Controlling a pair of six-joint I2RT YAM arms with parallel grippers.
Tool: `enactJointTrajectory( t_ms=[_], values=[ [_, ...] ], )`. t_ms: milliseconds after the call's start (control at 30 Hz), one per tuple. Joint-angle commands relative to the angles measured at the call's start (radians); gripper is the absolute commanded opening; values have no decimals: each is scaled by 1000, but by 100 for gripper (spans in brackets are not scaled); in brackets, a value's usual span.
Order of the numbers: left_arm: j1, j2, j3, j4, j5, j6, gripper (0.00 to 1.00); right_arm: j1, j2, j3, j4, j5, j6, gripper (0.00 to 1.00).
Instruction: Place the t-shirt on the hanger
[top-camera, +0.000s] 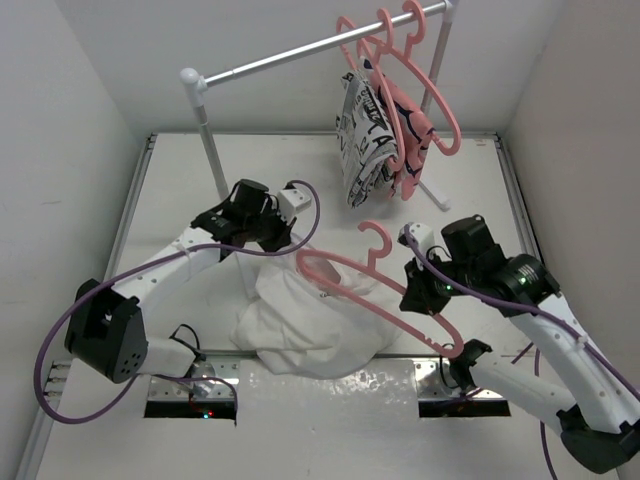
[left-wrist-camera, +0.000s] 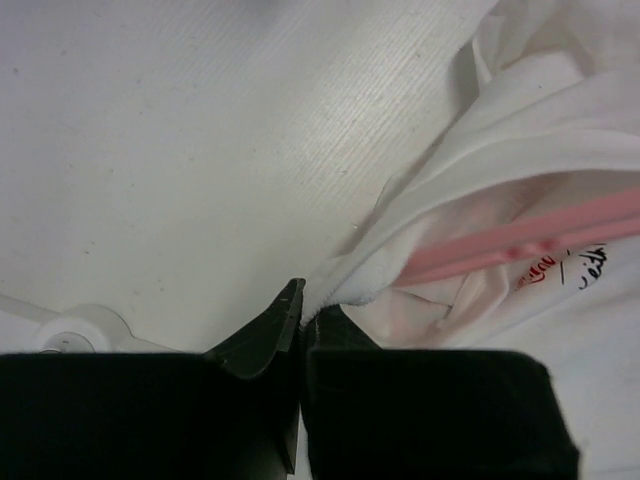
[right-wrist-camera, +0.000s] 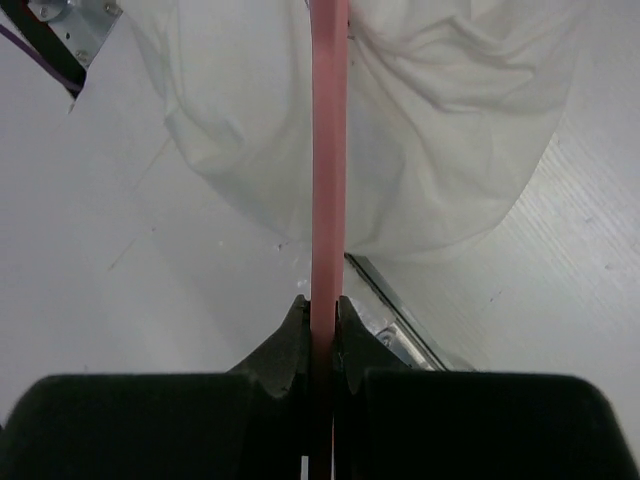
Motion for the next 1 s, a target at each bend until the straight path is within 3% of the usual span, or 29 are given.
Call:
enactJointTrajectory(
  t_ms=[0,233,367,633,833,967],
  values=[
    [10,-49,-6,-17,72,49,0,-1,31,16,146,5,-30,0],
    [10,-30,90,9,94,-3,0,14,48,-65,220,-117,-99,0],
    [12,-13,167,-36,137,52,0,36,39,-99,208,-163,-132,0],
    [-11,-16,230,-149,319,118,0,49,44,-47,277,-163,-206,0],
    [-72,14,396,-214,433,120,0,212,125,22,260,-56,-266,0],
    [-160,13,454,-285,491,156,0,231,154,64,298,-16,-271,0]
  ],
)
